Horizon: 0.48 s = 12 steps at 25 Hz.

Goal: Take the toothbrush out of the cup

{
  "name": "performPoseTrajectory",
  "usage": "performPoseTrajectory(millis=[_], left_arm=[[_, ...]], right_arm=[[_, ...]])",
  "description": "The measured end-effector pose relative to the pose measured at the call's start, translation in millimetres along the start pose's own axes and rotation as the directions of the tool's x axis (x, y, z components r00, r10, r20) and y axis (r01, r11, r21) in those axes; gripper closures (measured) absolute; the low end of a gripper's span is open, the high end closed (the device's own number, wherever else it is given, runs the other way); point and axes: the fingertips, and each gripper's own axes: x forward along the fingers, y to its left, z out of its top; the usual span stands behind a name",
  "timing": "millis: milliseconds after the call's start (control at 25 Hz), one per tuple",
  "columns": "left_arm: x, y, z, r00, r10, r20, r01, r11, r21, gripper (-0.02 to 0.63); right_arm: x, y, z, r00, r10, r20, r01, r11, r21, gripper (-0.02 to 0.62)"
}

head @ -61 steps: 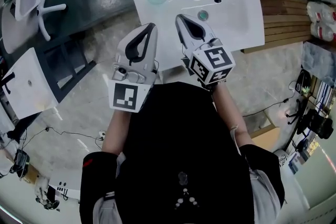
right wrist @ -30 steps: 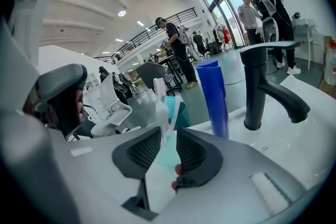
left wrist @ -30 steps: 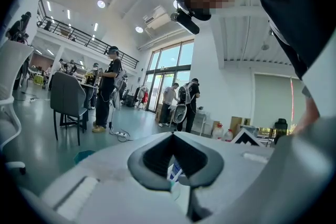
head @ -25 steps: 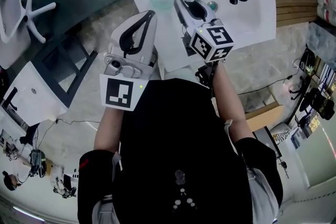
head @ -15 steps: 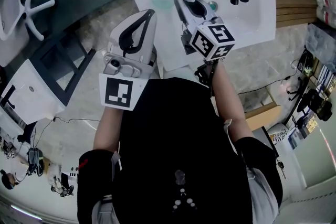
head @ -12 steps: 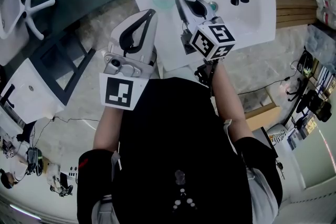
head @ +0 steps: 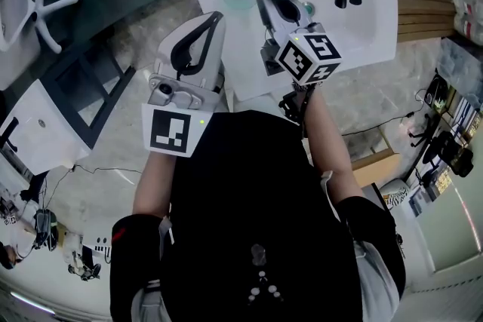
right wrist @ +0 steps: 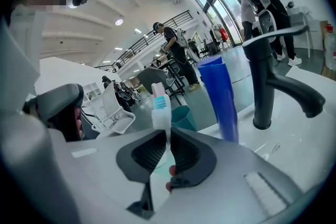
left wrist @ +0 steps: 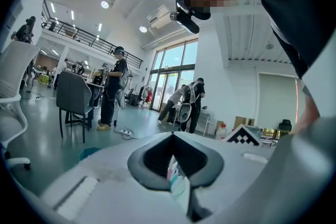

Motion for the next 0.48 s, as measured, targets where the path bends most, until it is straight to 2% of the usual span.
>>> performPoseTrajectory(millis=[480], left_arm=[[-5.2,0.7,-1.1,1.0,0.005,0.009,-0.005,1.0,-0.001,0.604]], right_arm=[[-2.5,5.7,2.4,1.0,0.015,0.014,-0.014,0.999,-0.032,0.571]])
